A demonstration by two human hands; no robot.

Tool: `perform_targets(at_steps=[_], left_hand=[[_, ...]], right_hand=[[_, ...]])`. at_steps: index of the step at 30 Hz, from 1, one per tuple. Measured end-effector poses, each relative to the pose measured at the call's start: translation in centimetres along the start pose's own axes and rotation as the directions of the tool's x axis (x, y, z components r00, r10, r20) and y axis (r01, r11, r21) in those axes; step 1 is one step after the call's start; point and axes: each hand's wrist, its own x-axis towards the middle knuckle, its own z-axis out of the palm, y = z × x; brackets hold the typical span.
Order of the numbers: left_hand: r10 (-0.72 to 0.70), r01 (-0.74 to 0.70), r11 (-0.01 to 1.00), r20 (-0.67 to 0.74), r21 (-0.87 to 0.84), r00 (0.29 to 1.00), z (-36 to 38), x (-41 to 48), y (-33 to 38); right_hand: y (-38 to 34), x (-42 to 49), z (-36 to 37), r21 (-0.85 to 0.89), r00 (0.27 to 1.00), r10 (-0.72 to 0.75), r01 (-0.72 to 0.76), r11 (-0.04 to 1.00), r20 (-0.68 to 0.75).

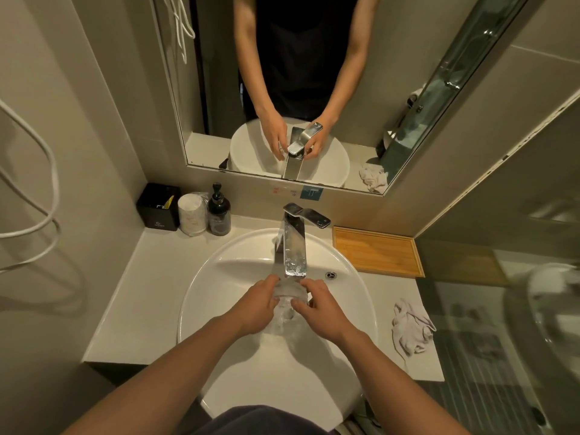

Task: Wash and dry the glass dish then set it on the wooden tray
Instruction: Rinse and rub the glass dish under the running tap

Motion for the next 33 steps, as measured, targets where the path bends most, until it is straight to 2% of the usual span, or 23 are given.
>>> perform_targets(at_steps=[4, 8, 10, 12, 14, 15, 18, 21, 24, 26, 28, 31, 33], left_hand=[[-0.013, 0.012, 0.995, -0.005, -0.1, 1.0, 0.0, -0.4, -0.2], [-0.036, 0.042, 0.99, 0.048, -0.134, 0.998, -0.1, -0.5, -0.4], [-0.049, 0.05, 0.989, 0.008, -0.141, 0.999, -0.2, -0.6, -0.7], [-0.065, 0.057, 0.99, -0.059, -0.127, 0.996, -0.2, -0.6, -1.0], [-0.055, 0.045, 0.995, -0.115, -0.089, 0.992, 0.1, -0.6, -1.0], [-0.043, 0.033, 0.997, -0.129, -0.074, 0.991, 0.2, -0.8, -0.8], [-0.011, 0.003, 0.997, -0.109, -0.075, 0.994, 0.9, -1.1, -0.5], [-0.038, 0.036, 0.994, -0.022, -0.106, 0.999, 0.8, -1.0, -0.4], [-0.143, 0.146, 0.949, 0.031, -0.279, 0.989, 0.2, -0.8, -0.7], [-0.227, 0.222, 0.878, 0.039, -0.424, 0.973, -0.4, -0.7, -0.4], [-0.265, 0.253, 0.833, 0.047, -0.491, 0.963, -0.6, -0.4, -0.1], [-0.258, 0.248, 0.897, 0.023, -0.366, 0.966, -0.6, -0.5, 0.0], [-0.242, 0.237, 0.908, 0.03, -0.344, 0.97, -0.3, -0.4, -0.6]], right_hand=[[-0.1, -0.3, -0.7, 0.059, 0.996, 0.077, -0.079, 0.995, 0.041], [-0.8, -0.8, -0.9, 0.081, 1.0, 0.027, -0.028, 0.996, 0.016], [-0.7, -1.0, -0.9, 0.185, 0.996, 0.069, -0.077, 0.98, 0.049], [-0.7, -0.7, -0.7, 0.409, 0.977, 0.203, -0.211, 0.888, 0.063], [-1.1, -0.2, -0.9, 0.642, 0.919, 0.371, -0.364, 0.675, 0.131], [-1.6, -0.1, -1.1, 0.674, 0.888, 0.424, -0.424, 0.605, 0.179], [-3.0, -0.2, -1.3, 0.553, 0.839, 0.454, -0.54, 0.634, 0.3], [-3.4, 0.2, -1.1, 0.558, 0.814, 0.492, -0.574, 0.6, 0.309], [-2.9, 0.4, -1.2, 0.51, 0.846, 0.454, -0.531, 0.676, 0.28], [-2.9, 0.1, -1.1, 0.502, 0.877, 0.396, -0.48, 0.719, 0.272], [-2.9, -0.1, -0.9, 0.493, 0.9, 0.356, -0.435, 0.754, 0.25], [-3.0, -0.3, -0.6, 0.473, 0.923, 0.313, -0.383, 0.793, 0.223], [-2.8, -0.4, -0.2, 0.46, 0.94, 0.289, -0.34, 0.82, 0.181]])
